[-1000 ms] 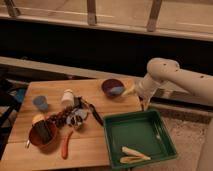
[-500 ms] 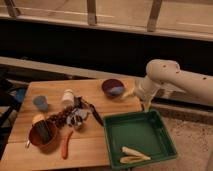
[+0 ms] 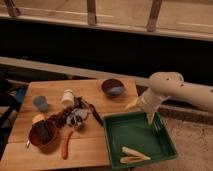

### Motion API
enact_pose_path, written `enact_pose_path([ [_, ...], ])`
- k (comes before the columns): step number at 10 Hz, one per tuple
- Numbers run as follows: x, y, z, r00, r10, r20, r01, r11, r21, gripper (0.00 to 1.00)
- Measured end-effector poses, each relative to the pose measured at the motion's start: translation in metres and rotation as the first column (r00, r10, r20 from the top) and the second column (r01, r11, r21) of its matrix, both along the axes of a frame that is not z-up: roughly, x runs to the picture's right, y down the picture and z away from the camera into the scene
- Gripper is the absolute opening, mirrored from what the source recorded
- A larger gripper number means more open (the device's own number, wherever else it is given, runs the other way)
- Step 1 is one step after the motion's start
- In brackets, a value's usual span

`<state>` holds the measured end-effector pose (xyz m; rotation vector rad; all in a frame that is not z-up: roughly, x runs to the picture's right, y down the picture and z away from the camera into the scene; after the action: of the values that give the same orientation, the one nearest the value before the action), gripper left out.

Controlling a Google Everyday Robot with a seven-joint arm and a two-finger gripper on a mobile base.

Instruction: Place banana in metal cup

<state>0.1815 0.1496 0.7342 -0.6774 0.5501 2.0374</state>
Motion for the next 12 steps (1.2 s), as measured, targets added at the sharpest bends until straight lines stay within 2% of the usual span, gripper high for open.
enact_pose_path([
  [3, 0.000, 0.040, 0.005, 0.999, 0.031, 0.008, -0.031, 0.9972, -0.069, 0.80],
  [4, 0.001, 0.044, 0.004, 0.999, 0.034, 0.008, -0.033, 0.9963, -0.079, 0.80],
  [8, 0.000, 0.042, 0.005, 1.000, 0.030, 0.010, -0.029, 0.9967, -0.076, 0.80],
  [9, -0.001, 0.041, 0.008, 1.000, 0.013, 0.005, -0.012, 0.9969, -0.077, 0.80],
  [12, -0.015, 0.043, 0.017, 1.000, -0.010, -0.015, 0.008, 0.9944, -0.106, 0.80],
])
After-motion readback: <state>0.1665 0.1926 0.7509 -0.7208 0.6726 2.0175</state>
